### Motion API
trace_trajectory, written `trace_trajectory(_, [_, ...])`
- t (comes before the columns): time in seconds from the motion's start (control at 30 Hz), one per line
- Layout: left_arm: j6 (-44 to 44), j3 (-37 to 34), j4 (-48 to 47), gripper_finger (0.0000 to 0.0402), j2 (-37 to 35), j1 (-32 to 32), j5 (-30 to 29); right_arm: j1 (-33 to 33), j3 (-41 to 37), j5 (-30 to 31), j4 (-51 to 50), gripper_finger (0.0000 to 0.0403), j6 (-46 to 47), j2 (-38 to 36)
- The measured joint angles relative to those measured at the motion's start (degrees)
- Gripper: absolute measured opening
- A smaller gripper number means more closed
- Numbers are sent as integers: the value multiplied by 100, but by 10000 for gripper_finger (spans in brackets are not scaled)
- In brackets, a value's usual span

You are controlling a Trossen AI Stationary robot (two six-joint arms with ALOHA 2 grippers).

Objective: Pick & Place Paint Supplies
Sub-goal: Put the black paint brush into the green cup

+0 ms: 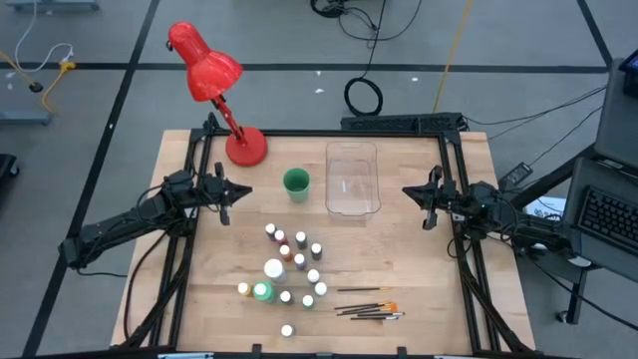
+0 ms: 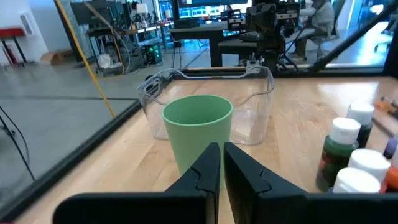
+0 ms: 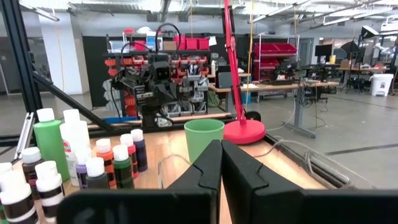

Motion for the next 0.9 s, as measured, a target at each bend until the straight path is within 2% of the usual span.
trace_trajectory(0.17, [-827, 0, 13, 26, 1, 0, 0, 1, 0, 111, 14, 6, -27, 0])
trace_trajectory(0.4, [-1055, 0, 118, 26, 2, 0, 0, 1, -1, 153, 18, 6, -42, 0])
trace_trajectory(0.53, [-1470, 0, 380, 26, 2, 0, 8, 1, 0, 152, 18, 6, -42, 0])
trace_trajectory(0.6, [-1603, 0, 567, 26, 0, 0, 155, 1, -2, 151, 18, 6, -42, 0])
trace_trajectory(0.77, [-1631, 0, 947, 26, 0, -18, 963, 1, -2, 151, 18, 6, -42, 2])
trace_trajectory(0.9, [-1642, 3, 1222, 26, 0, -151, 1042, 1, 1, 149, 18, 6, -42, 1])
